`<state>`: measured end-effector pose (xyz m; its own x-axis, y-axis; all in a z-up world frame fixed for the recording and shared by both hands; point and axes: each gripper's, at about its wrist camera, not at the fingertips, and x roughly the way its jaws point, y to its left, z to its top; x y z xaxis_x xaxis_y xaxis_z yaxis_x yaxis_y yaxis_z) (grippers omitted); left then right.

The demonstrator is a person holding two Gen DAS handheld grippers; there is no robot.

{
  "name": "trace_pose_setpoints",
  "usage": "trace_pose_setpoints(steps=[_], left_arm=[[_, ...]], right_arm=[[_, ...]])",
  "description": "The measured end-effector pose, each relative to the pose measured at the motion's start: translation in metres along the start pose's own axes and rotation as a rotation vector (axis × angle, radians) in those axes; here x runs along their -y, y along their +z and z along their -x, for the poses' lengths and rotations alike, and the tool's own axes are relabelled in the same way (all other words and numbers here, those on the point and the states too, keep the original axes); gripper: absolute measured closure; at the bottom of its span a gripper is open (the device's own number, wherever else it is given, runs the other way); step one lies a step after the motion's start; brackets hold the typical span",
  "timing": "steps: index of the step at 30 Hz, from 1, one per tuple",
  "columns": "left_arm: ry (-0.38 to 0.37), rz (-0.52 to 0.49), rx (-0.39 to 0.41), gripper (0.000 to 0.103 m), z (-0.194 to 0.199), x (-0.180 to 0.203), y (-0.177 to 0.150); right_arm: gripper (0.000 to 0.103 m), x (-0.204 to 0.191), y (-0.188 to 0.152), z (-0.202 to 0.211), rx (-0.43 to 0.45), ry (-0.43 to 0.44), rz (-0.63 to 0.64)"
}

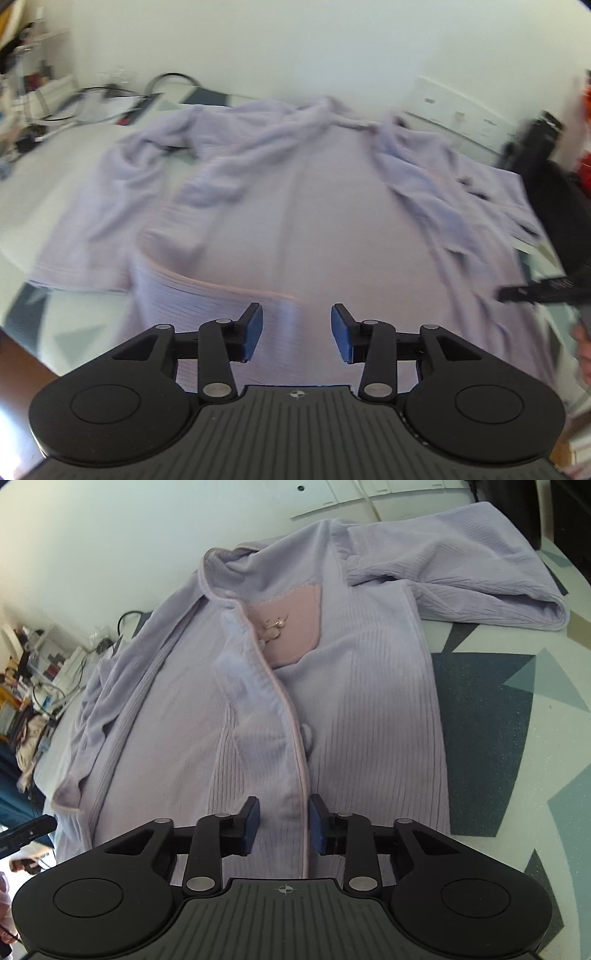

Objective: Fold clothes
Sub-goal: 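Lift and fold the placket with the left gripper over the body, then release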

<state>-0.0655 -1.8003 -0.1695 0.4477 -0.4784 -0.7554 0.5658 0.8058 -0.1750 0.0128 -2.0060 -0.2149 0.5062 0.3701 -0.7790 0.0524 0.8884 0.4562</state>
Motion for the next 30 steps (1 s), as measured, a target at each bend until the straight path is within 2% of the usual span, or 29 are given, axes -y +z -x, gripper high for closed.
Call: trace_pose_setpoints(steps=[2,5,9,12,14,16,18,20,23,28,30], left_arm=[[-0.036,-0.031,0.0,0.056,0.003,0.014,-0.012],[-0.067,-0.023,-0.003,0.055,0.007,0.017,-0.032],[-0.049,0.063,-0.017,0.055,0.02,0.0,-0.06],[-0.032,0.119,-0.016,0.055,0.035,-0.014,-0.074],[-0.014,0.144,-0.016,0.055,0.045,-0.022,-0.082],[0.008,0.165,-0.012,0.051,0.054,-0.027,-0.088],[0.014,0.184,-0.004,0.048,0.059,-0.03,-0.091],[-0.002,0.197,0.001,0.048,0.061,-0.029,-0.093],[-0.027,0.176,-0.004,0.048,0.056,-0.019,-0.092],[-0.068,0.118,-0.018,0.046,0.043,0.003,-0.088],[-0.077,0.118,-0.022,0.044,0.038,0.005,-0.086]], right_arm=[[0.092,-0.008,0.002,0.001,-0.01,-0.004,0.027],[0.093,-0.025,0.004,0.005,-0.019,0.017,0.05],[0.094,-0.063,0.007,0.004,-0.052,0.129,0.074],[0.094,-0.102,0.007,-0.013,-0.099,0.208,0.122],[0.094,-0.125,0.005,-0.029,-0.116,0.227,0.147],[0.087,-0.145,0.002,-0.046,-0.137,0.226,0.167],[0.055,-0.157,0.0,-0.06,-0.168,0.239,0.171],[0.051,-0.159,-0.001,-0.062,-0.165,0.252,0.159],[0.053,-0.148,0.0,-0.046,-0.134,0.253,0.148],[0.053,-0.093,-0.007,-0.001,-0.055,0.199,0.083],[0.061,-0.074,-0.019,0.015,-0.062,0.188,0.096]])
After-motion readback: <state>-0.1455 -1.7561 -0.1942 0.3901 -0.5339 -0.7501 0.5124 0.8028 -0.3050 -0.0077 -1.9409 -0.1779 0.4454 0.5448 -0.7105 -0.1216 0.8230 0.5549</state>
